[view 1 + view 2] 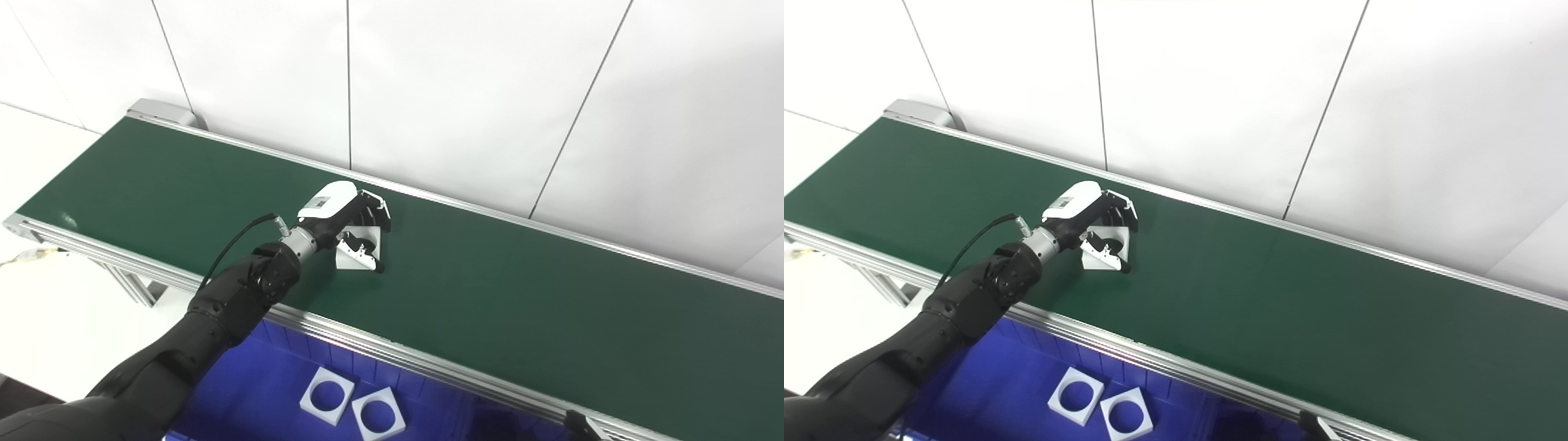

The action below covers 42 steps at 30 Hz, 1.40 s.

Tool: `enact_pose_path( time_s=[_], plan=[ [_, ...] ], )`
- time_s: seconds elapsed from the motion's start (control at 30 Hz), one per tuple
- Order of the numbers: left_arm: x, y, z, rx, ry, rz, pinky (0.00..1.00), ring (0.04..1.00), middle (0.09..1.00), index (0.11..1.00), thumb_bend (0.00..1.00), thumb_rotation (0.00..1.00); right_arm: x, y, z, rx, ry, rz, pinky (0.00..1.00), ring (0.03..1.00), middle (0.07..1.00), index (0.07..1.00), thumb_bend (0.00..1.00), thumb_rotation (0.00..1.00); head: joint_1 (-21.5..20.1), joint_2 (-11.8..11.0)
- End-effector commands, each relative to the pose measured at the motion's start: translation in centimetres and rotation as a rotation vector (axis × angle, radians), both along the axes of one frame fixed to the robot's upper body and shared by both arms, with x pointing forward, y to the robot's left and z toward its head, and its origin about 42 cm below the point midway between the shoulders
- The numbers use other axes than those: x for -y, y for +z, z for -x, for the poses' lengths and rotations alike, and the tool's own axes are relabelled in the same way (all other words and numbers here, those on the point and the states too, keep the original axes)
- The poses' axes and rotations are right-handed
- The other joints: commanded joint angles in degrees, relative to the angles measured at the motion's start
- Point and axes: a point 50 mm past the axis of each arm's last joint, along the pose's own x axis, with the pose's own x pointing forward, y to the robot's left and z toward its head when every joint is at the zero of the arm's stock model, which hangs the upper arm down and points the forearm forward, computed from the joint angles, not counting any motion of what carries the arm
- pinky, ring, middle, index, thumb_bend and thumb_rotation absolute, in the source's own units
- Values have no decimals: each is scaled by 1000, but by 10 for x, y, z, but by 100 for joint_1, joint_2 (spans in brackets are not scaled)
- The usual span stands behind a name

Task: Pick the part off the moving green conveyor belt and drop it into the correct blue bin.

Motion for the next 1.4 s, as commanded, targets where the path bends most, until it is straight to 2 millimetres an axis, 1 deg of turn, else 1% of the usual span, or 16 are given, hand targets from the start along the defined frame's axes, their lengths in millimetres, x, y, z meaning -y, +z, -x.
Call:
enact_pose_path(
  time_s=[0.0,0.2,0.43,0.53,0.6,0.7,0.73,0.77,0.8,0.83,0.87,0.9,1.07,1.13,1.33,1.37],
  plan=[
    [-9,28,-12,88,-24,-26,458,426,507,497,501,0,0,10,0,66,-2,-32,696,772,803,834,980,177,-7,5],
    [-18,36,-3,135,-19,2,463,435,507,494,501,0,0,11,-1,69,0,-24,697,772,801,833,988,194,-32,31],
    [-16,72,24,314,-82,99,453,430,503,517,499,0,0,13,0,70,1,-30,698,772,805,838,992,183,-215,207],
    [-13,92,43,359,-100,145,481,454,505,499,501,0,0,14,0,78,2,-22,691,765,799,835,999,210,-315,290],
    [-12,103,53,384,-118,155,490,460,505,496,501,0,-1,16,1,78,1,-24,690,764,797,833,1000,222,-463,375],
    [-11,113,68,436,-155,158,469,446,506,504,501,0,-3,18,3,80,1,-23,693,765,799,833,1000,234,-898,533],
    [-12,115,72,440,-165,163,468,444,507,503,500,0,-4,19,3,82,2,-24,691,763,798,832,1000,236,-1129,660],
    [-12,115,77,438,-175,171,469,443,509,501,500,0,-5,20,3,83,2,-28,691,763,798,832,1000,234,-1165,677],
    [-13,116,82,435,-183,181,468,443,509,499,500,0,-7,22,3,85,3,-31,692,761,798,829,1000,233,-1347,791],
    [-13,114,87,433,-186,187,467,443,509,500,500,0,-7,23,3,82,5,-37,692,761,798,828,1000,234,-1347,791],
    [-14,115,92,433,-188,190,459,439,506,506,500,0,-9,25,3,81,5,-39,700,765,800,829,1000,234,-1585,951],
    [-15,115,95,434,-189,192,450,435,501,514,500,0,-10,26,4,79,4,-40,701,764,799,828,1000,245,-1585,951],
    [-11,101,128,383,-205,231,435,431,495,524,499,0,-19,31,6,81,2,-51,727,776,809,833,988,273,-2034,1283],
    [-8,95,141,355,-209,248,440,437,493,520,501,0,-23,32,6,80,0,-48,740,787,817,841,971,293,-2149,1372],
    [11,70,180,243,-232,295,395,411,504,532,498,0,-27,34,7,72,-10,-49,744,789,828,859,957,373,-2204,1566],
    [15,68,185,229,-236,289,349,430,491,521,501,0,-28,35,7,72,-11,-53,744,789,829,860,956,371,-2264,1645]
  ],
)
